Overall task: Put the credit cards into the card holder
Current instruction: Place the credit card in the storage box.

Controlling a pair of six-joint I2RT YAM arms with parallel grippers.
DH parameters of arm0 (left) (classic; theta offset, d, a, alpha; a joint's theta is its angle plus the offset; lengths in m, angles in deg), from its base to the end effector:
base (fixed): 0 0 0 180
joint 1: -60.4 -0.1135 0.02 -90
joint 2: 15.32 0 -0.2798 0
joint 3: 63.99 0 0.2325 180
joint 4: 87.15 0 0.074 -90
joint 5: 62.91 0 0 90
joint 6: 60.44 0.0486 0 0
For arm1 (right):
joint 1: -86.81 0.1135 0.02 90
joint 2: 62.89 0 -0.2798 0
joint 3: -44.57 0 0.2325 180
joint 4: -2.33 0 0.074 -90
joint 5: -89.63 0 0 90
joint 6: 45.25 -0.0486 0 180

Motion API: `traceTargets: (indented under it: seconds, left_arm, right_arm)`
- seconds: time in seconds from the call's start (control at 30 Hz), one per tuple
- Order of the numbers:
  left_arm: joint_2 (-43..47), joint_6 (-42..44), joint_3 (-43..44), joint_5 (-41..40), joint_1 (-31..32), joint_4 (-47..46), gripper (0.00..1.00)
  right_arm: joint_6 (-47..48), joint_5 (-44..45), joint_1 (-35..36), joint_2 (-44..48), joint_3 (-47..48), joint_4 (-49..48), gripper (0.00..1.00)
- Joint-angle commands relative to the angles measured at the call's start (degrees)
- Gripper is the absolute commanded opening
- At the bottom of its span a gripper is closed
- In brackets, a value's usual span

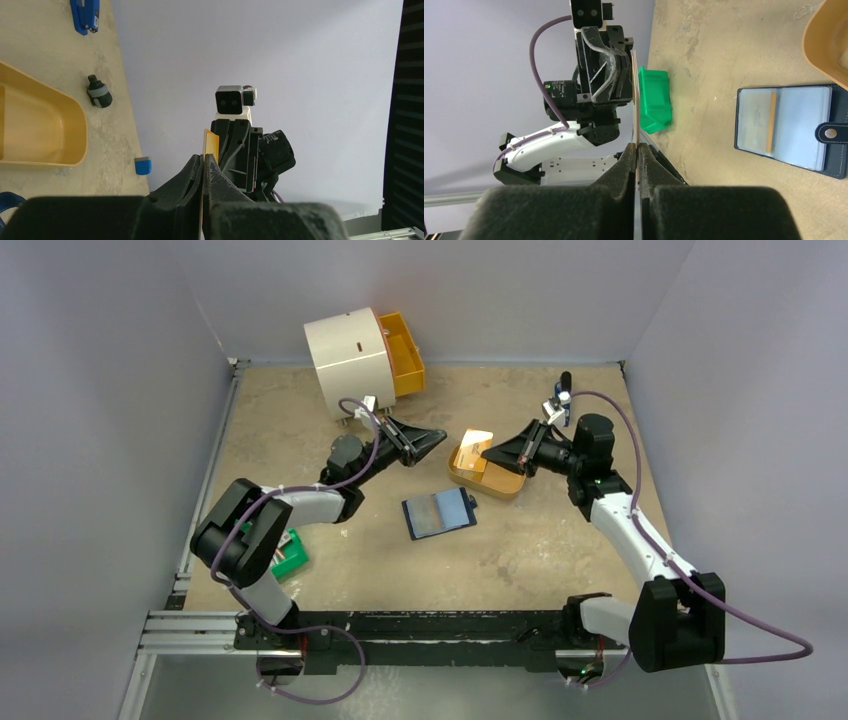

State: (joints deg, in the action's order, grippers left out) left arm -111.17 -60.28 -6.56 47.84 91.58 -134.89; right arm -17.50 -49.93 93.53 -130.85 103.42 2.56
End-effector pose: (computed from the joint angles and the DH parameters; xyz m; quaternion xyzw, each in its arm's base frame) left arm 0.2893 -0.1952 0.2667 -0.1922 0.6224 -0.7100 0.2676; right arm 0.2427 0.0658 0.3189 0.0824 0.7388 0.5961 0.3034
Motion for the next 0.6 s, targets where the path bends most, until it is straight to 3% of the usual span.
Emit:
traceTargets:
  seconds: [0.0,0.17,0.37,0.47,0.57]
  left_arm:
    - [2.59,2.86,0.86,-1.33,-0.15,0.08,0.00]
    - [1.50,2.91,1.43,0.22,-0.15,0.38,0.00]
    - [1.02,-0.67,-0.74,4.92,-0.15,-6.24,0.45]
    - [0.93,-2.35,-1.60,8.28,-0.20,-9.48,0.55]
    - [0.90,-4.63,-2.74,10.67,-0.21,-13.82,0.57]
  right_arm:
    - [1.59,-0.16,-0.22,1.37,0.24,-0.08,0.00]
    - [0.89,-0.48,-0.26,1.61,0.13,-1.57,0.00]
    - [-1.13,-1.70,-0.60,2.08,-0.93,-4.95,0.00]
    - [-2.94,-2.60,-0.90,2.46,-1.88,-7.91,0.00]
    - [-5.44,-3.64,-0.92,2.51,-2.95,-11.98,0.00]
